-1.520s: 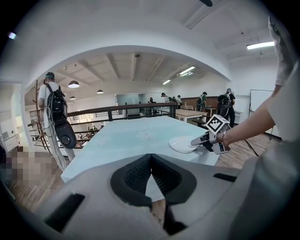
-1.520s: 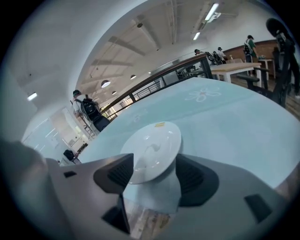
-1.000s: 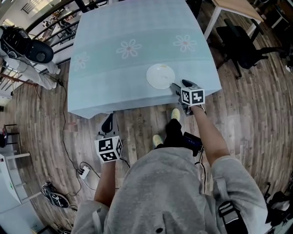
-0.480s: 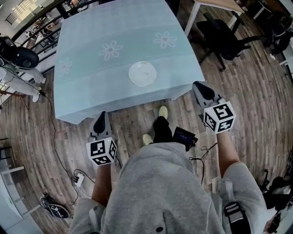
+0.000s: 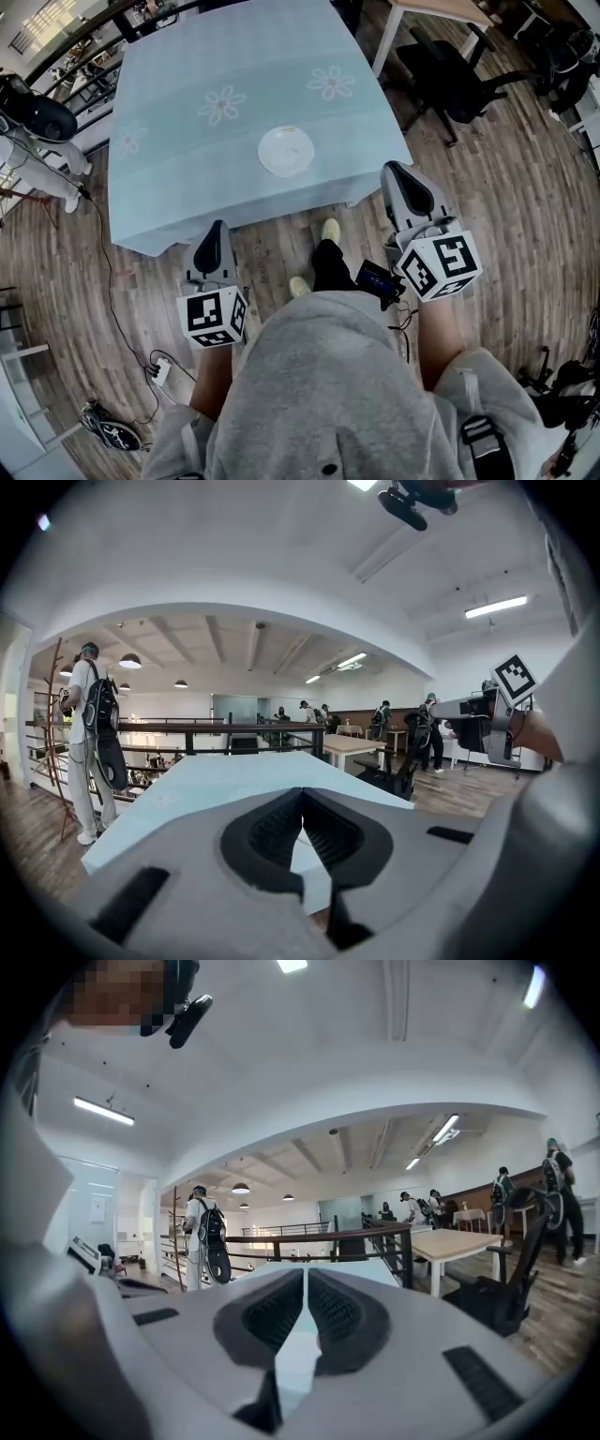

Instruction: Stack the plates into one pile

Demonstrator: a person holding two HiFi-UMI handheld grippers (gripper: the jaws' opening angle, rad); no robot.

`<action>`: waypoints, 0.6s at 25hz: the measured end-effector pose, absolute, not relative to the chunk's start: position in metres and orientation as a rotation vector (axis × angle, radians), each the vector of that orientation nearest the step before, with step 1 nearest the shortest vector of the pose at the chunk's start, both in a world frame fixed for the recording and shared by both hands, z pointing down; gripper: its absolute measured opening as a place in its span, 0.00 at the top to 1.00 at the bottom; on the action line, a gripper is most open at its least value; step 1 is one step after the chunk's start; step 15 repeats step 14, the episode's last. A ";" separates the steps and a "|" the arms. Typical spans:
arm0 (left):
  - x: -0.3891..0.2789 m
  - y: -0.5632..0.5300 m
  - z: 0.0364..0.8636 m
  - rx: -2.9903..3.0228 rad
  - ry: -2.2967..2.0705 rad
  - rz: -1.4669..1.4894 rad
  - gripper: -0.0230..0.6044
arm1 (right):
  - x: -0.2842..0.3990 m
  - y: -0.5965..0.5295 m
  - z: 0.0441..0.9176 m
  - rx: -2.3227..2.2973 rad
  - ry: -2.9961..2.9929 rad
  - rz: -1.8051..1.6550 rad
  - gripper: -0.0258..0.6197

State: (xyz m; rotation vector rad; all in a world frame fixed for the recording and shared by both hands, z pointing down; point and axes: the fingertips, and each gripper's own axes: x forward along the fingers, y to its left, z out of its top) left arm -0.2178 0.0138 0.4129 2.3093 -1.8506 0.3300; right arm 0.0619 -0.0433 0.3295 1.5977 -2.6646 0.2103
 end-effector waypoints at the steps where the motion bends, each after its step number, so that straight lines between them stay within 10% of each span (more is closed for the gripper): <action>1: -0.218 0.014 0.410 2.307 -1.856 0.322 0.93 | 0.056 -0.042 0.327 1.580 -2.680 0.207 0.91; 15: -0.209 0.019 0.390 2.357 -1.836 0.295 0.93 | 0.013 -0.034 0.325 1.428 -2.745 0.167 0.90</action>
